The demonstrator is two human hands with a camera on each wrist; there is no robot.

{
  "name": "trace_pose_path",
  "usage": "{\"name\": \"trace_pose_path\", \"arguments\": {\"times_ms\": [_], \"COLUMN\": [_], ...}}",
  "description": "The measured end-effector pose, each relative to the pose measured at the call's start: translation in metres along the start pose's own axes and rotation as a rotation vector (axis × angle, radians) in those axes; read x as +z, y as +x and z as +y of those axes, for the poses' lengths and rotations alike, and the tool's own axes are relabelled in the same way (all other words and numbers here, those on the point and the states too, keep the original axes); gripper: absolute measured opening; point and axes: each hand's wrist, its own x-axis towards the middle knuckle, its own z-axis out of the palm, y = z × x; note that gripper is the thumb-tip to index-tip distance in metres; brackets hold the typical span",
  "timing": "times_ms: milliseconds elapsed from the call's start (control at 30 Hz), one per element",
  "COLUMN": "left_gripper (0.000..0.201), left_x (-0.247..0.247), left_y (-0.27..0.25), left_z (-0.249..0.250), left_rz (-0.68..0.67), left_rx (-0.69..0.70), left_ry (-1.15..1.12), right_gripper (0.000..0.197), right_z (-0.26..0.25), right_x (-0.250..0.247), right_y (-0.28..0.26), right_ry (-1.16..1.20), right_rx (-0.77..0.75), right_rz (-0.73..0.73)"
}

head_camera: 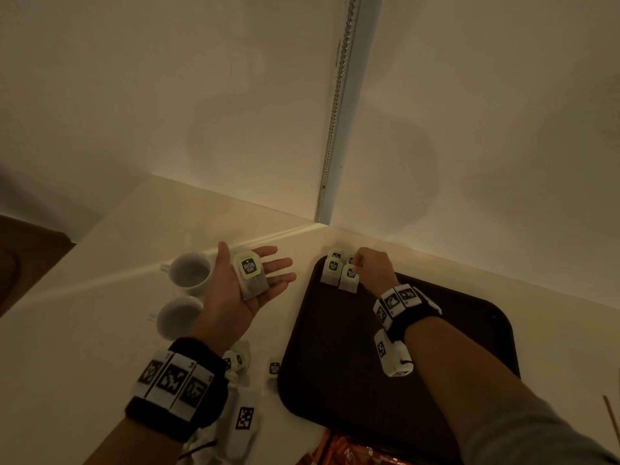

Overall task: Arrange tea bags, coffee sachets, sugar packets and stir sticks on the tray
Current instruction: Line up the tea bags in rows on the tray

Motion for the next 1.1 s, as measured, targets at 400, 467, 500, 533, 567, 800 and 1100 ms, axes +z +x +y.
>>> {"name": "trace_pose_path", "arguments": {"times_ms": [400,467,500,533,567,800,1100], "left_gripper": [0.087,0.09,0.09,0.089,0.084,0.018,0.021], "left_x": [0.021,0.028,0.031,0.035,0.037,0.039,0.056], "left_y": [0.003,0.001,0.0,-0.002,-0.003,-0.013,-0.027], "left_z": [0.0,0.001,0.002,0.003,0.004,-0.003,-0.004], "left_rz": [-0.189,-0.261,-0.285,-0.297,-0.303,-0.242,-0.36], "left_rx": [-0.131,-0.114,-0.101,-0.09,-0.066,0.278,0.23], "left_ry": [0.106,0.15,0.157,0.15,0.153,0.351,0.259], "right_gripper": [0.012,0.012,0.01,0.007,0.005,0.01,0.002], "right_z": [-0.104,-0.128,-0.134,-0.138,-0.141,-0.164,-0.186], "right_x": [-0.057,-0.074,-0.08,-0.084,-0.089,-0.135,-0.157], "right_y": [-0.042,-0.054,-0.057,-0.059,-0.06,-0.078,-0.1], "right_ry": [0.411,0.347,0.318,0.3,0.289,0.184,0.037], "right_rx": [-0.557,-0.662,-0.682,-0.686,-0.683,-0.744,-0.733], "right_rz": [-0.125,-0.241,-0.278,-0.299,-0.307,-0.22,-0.156]}}
